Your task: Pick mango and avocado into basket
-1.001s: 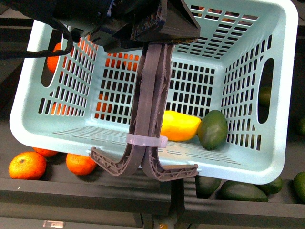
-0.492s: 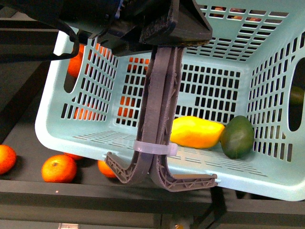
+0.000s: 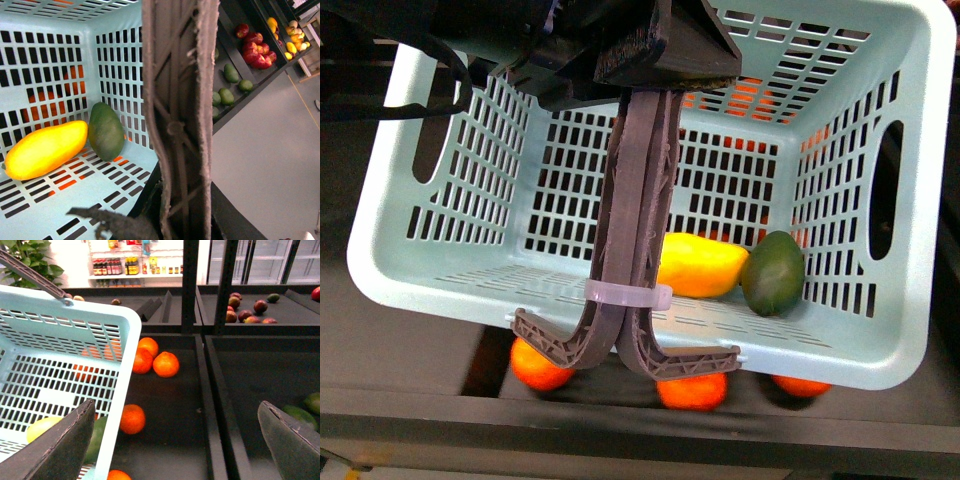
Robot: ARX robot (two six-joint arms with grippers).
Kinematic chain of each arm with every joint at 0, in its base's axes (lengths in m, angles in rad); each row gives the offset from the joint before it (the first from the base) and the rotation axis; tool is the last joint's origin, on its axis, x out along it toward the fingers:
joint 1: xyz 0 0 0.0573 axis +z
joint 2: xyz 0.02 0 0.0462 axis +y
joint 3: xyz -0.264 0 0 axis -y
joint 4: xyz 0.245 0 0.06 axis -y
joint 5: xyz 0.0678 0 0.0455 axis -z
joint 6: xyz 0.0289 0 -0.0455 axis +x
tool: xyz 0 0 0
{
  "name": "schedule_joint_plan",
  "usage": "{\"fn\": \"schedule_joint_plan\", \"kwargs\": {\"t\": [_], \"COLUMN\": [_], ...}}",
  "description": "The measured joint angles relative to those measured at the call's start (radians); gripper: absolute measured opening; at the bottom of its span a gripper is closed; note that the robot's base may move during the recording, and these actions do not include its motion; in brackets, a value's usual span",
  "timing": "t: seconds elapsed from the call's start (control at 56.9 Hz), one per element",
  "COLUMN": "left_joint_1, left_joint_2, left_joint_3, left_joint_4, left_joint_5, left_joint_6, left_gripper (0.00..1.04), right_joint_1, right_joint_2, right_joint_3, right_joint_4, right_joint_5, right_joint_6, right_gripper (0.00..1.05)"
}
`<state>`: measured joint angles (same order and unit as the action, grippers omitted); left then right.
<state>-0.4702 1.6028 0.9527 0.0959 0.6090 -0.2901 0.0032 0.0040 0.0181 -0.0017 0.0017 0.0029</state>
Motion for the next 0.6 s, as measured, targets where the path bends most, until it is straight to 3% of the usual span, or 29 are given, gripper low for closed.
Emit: {"fn": "schedule_joint_plan", "kwargs": {"t": [0.597], "left_joint_1": [0.014], "left_joint_2": [0.001], "left_joint_3": [0.0], "left_joint_4": [0.0], "left_joint_5": [-0.019], "left_joint_6": [-0.002], "left_gripper": [0.07], "right_joint_1": [-0.002], "right_joint_2": [-0.002], "right_joint_3": [-0.001], "right_joint_4": [0.0], "right_joint_5": [-0.012], "right_joint_6": [0.0], "right_gripper": [0.96]}}
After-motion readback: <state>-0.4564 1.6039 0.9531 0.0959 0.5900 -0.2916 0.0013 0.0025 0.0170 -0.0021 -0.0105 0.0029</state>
